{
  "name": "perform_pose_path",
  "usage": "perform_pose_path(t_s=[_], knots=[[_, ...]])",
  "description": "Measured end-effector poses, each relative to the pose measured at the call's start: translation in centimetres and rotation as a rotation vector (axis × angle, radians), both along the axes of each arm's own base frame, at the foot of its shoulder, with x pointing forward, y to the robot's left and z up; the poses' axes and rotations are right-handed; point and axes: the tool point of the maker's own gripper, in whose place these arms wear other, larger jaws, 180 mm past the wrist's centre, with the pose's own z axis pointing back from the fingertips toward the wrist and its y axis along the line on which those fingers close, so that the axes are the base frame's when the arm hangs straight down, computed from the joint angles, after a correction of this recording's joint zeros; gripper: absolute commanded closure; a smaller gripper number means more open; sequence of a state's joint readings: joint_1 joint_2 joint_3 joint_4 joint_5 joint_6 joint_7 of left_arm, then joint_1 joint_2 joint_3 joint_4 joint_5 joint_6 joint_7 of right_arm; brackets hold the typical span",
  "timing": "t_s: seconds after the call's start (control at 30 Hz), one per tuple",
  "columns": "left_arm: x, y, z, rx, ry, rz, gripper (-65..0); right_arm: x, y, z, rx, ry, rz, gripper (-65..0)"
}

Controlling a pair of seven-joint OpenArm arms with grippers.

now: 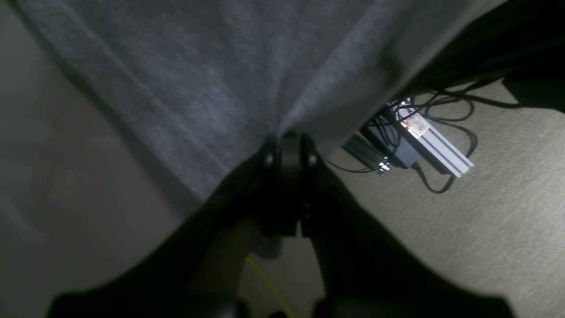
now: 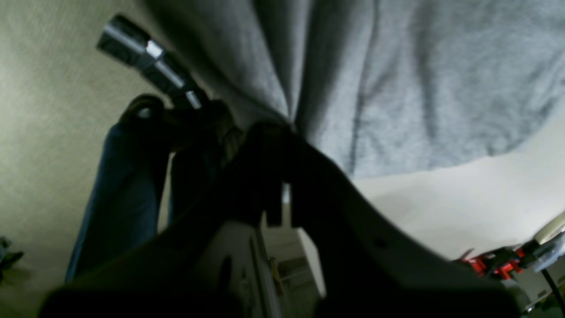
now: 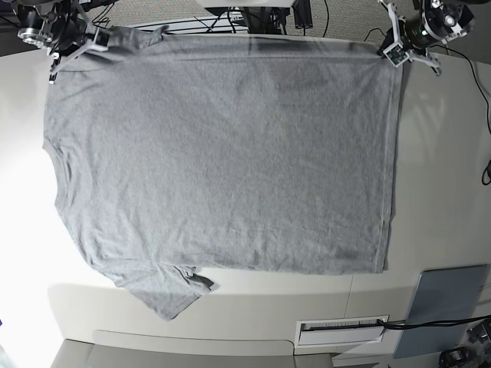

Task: Fold the T-shirt properly
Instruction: 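Fold the collar edge over onto the shirt body with both grippers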

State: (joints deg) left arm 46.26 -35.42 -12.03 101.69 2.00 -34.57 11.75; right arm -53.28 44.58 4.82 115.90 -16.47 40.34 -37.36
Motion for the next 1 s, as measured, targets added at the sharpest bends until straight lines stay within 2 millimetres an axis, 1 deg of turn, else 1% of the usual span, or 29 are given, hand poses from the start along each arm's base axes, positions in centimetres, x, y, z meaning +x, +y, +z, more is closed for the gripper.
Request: perform_pose_path(t_s=[0.07,0.13,0.17,0.23,0.3,0.37,0.47,0.6,0.7,1.0], knots=[[0.0,0.0,0.0,0.000,-0.001,0.004,0.0,0.1,0.0,0.2,-0.011,-0.002,0.000,0.0],[0.2,0.3,0.0,0.012,-0.014,0.023,0.0,0.7,0.0,0.6,-0.018,-0.022,0.005,0.0],[0.5,0.5,0.1,0.021,-0.026,0.035,0.0,1.6,-0.1,1.1,-0.019,-0.075,-0.014,0.0],[0.9,0.7,0.2,0.027,-0.032,0.041,0.0,4.3,-1.1,2.5,-0.049,-0.206,-0.056,0.0],[1.7,0.9,0.4,0.013,-0.034,0.063,0.0,6.7,-2.0,3.9,-0.064,-0.295,-0.075,0.0],[2.8,1.1,0.5,0.013,-0.047,0.071,0.0,8.3,-1.7,4.6,-0.046,-0.341,-0.065,0.0],[4.5,1.4,0.7,0.036,-0.080,0.075,0.0,9.9,-0.9,5.1,0.005,-0.389,-0.063,0.0],[7.0,2.9,1.1,0.084,-0.144,0.142,0.0,11.6,-0.4,5.2,0.035,-0.425,-0.068,0.0],[9.0,3.3,1.5,0.089,-0.189,0.161,0.0,13.2,0.2,5.2,0.069,-0.456,-0.059,0.0],[11.5,3.3,2.5,0.080,-0.243,0.169,0.0,17.1,0.6,3.5,0.091,-0.504,-0.087,0.0]])
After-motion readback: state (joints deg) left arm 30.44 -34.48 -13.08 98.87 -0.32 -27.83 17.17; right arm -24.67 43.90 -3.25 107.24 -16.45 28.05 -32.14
